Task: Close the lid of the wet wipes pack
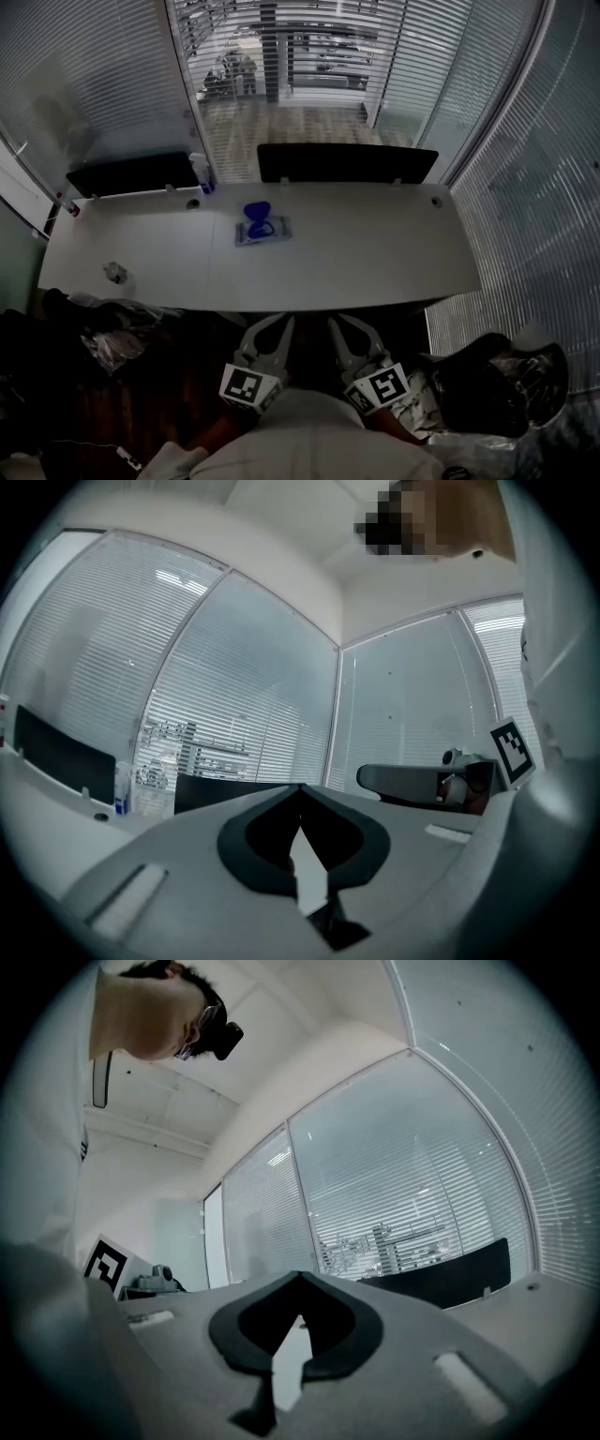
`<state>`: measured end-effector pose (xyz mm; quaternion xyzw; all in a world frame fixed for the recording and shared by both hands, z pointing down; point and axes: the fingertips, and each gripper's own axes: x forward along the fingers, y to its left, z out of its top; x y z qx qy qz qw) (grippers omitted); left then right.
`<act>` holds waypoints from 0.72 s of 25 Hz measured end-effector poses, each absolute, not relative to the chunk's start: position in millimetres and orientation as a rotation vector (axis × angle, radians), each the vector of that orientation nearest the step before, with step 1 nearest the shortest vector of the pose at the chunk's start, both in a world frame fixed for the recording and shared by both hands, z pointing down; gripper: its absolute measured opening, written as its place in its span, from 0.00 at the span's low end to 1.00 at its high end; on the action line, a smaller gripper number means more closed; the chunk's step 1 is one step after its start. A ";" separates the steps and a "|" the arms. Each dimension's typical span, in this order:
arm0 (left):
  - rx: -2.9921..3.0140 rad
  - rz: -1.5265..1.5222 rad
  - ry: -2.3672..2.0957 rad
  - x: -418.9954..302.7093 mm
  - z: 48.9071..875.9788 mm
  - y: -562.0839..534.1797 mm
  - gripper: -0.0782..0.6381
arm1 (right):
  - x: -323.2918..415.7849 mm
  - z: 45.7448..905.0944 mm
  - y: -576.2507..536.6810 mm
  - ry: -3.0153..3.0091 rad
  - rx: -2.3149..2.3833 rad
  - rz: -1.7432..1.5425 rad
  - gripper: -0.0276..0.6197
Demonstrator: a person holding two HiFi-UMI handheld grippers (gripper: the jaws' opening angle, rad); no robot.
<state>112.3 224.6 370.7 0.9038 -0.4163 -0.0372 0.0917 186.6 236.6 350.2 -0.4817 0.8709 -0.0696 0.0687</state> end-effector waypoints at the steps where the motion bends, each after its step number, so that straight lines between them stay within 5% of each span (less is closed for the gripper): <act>1: 2.680 -0.102 -1.234 113.4 373.9 225.2 0.11 | 187.9 351.5 236.0 2.622 -1.450 -0.215 0.04; 18: 2.632 -0.128 -1.296 76.6 383.6 133.2 0.11 | 155.5 365.5 145.8 2.683 -1.418 -0.239 0.04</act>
